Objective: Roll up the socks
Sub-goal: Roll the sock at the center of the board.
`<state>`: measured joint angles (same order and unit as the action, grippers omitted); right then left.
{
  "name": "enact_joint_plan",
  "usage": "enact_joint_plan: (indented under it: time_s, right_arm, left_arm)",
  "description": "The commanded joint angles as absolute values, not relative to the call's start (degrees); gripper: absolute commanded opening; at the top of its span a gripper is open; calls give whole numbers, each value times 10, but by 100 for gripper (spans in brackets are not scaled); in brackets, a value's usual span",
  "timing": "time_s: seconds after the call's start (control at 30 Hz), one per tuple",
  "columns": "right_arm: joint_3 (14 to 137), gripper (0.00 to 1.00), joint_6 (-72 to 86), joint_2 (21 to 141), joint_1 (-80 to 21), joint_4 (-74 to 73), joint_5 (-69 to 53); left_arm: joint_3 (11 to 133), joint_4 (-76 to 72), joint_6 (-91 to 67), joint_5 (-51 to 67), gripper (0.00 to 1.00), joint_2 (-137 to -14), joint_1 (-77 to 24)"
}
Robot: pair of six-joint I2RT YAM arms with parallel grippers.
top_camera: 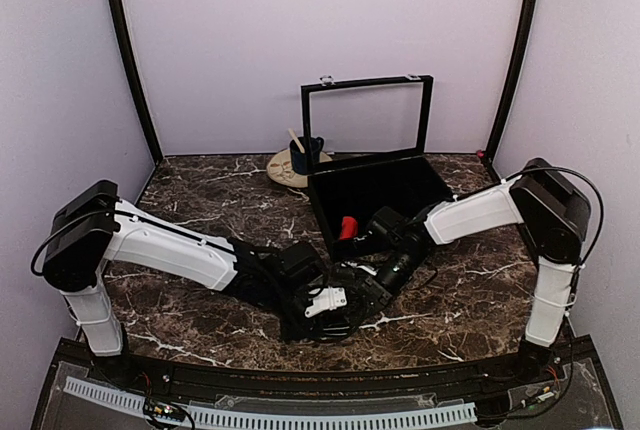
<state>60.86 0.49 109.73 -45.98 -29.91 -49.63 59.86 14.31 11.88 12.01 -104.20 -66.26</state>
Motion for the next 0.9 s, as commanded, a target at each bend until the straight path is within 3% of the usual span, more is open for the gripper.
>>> enact_joint_plan:
  time_s: [0.0, 0.5, 0.87]
  right_arm:
    - [581, 29, 29, 1056, -450, -254, -457]
    - [461, 28, 92, 908, -470, -126, -254]
    - [415, 29, 61, 821, -591, -100, -85]
  left_arm:
    - [615, 217, 95, 174, 0, -1060, -653]
    - [660, 307, 50, 326, 0, -1111, -585]
    - [705, 365, 51, 419, 0, -1169, -538]
